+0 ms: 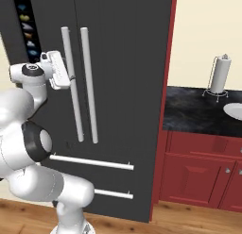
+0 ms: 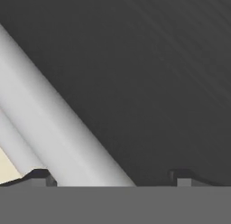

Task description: Place the fish on the counter behind the older fish on the same shelf of the fridge to maintain FIFO order. Close the fridge door when finished.

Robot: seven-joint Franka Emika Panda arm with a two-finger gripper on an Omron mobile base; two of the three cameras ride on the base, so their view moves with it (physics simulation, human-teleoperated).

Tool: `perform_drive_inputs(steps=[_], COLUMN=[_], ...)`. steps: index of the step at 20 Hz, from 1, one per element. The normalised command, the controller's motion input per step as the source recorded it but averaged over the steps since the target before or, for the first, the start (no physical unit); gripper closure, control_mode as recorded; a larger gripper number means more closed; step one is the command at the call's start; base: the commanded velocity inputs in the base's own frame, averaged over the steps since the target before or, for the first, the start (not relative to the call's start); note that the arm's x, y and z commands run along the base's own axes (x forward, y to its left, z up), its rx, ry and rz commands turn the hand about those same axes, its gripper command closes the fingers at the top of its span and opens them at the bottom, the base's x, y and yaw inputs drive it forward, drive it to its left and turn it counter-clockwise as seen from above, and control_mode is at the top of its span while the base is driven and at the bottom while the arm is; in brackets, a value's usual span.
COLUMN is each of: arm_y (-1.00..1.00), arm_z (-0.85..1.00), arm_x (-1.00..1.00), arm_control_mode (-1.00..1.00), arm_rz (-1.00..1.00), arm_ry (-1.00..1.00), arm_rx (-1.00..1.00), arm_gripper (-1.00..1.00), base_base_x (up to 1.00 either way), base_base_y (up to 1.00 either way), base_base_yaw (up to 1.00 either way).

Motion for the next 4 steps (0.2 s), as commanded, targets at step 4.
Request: perform_drive_inputs(steps=[4], arm_y=[0.00], arm_z=[0.00], arm_x=[0.58], arm_control_mode=[-1.00], arm_rz=[0.00], arm_ry=[0.01], arm_rx=[0.00], arm_gripper=[-1.00], base_base_x=[0.00], base_base_y=[0.00], base_base_yaw=[0.00])
